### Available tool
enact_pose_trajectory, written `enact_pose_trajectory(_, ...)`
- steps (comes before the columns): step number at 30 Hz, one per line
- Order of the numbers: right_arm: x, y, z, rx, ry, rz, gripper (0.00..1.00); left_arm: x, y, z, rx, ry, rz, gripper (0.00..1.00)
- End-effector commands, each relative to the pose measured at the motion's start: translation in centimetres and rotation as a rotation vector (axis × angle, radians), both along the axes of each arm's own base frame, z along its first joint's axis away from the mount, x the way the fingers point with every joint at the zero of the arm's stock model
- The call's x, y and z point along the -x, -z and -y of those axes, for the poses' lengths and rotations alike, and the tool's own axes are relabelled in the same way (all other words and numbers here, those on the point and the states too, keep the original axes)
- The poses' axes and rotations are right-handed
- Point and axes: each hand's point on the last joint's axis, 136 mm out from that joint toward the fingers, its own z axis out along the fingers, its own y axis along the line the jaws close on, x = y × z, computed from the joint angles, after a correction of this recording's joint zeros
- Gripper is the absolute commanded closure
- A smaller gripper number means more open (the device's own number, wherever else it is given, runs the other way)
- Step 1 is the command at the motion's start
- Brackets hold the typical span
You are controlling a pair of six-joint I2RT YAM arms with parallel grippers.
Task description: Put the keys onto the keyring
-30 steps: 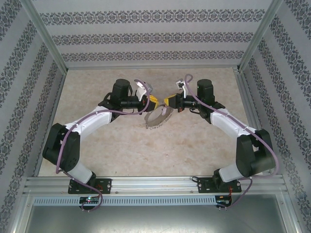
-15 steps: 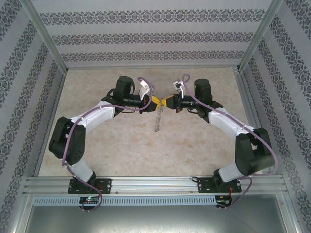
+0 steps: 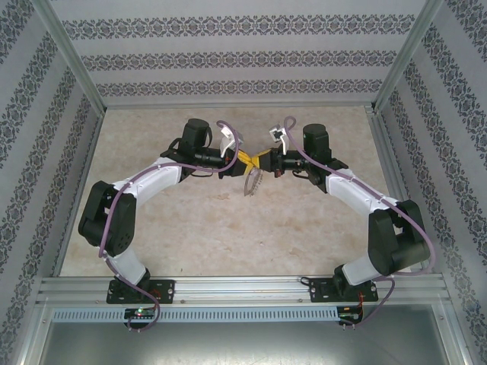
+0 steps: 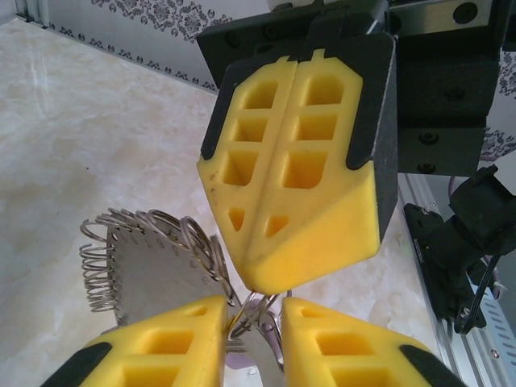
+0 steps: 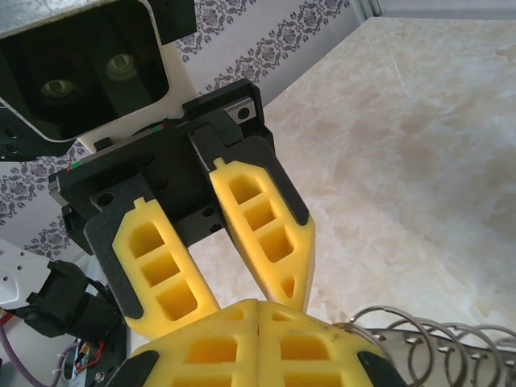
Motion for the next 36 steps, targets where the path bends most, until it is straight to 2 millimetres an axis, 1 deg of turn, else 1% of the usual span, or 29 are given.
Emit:
enact_pose_trajectory(1,0.2,-1.9,-0.9,-0.027,-0.04,0.058,1.0,0.1,-1.2,0.4,0.047,0.05,0.031,0.84)
enact_pose_trajectory(3,0.2,-1.8,-1.0,-0.026,-0.041,0.056,1.0,0.1,-1.3,0.5,0.059,0.059,0.028,0.94)
enact_pose_trajectory(5,0.2,-1.8,-1.0,-0.025,-0.041,0.057,1.0,0.2,-1.3,0.6,0.066,0.065,0.027,1.0)
enact_pose_trajectory(11,-0.1,-1.7,-0.9,-0.02,-0.031,0.058,1.0,0.5,-1.7,0.8,0.082,0.083,0.026,1.0)
enact_pose_trajectory(15,-0.4,-1.8,-0.9,-0.019,-0.016,0.055,1.0,0.4,-1.9,0.7,0.086,0.069,0.031,1.0)
enact_pose_trajectory(16,-0.6,-2.0,-0.7,-0.018,0.002,0.06,0.95,0.3,-2.0,0.6,0.085,0.056,0.035,1.0)
enact_pose_trajectory(17,-0.8,-2.1,-0.4,-0.018,0.021,0.061,0.8,0.1,-2.0,0.6,0.087,0.043,0.041,1.0)
enact_pose_trajectory(18,-1.0,-2.5,0.0,-0.023,0.044,0.065,0.68,-0.1,-2.1,0.5,0.087,0.026,0.05,1.0)
enact_pose_trajectory(19,-1.1,-2.8,0.5,-0.027,0.067,0.067,0.62,-0.2,-2.1,0.4,0.088,0.014,0.059,1.0)
enact_pose_trajectory(21,-1.2,-3.1,1.4,-0.031,0.106,0.067,0.57,-0.3,-2.3,0.4,0.092,-0.004,0.066,1.0)
enact_pose_trajectory(25,-0.4,-3.6,2.8,-0.041,0.144,0.061,0.57,-0.7,-3.0,0.2,0.101,-0.035,0.072,1.0)
enact_pose_trajectory(28,0.2,-3.2,3.3,-0.041,0.151,0.049,0.58,-1.0,-3.6,0.2,0.122,-0.056,0.082,1.0)
enact_pose_trajectory(32,0.7,-2.6,3.3,-0.058,0.132,0.027,0.58,-0.9,-4.5,0.2,0.15,-0.067,0.076,1.0)
enact_pose_trajectory(36,1.0,-2.4,3.0,-0.079,0.107,0.012,0.59,-0.3,-5.3,0.0,0.163,-0.067,0.079,1.0)
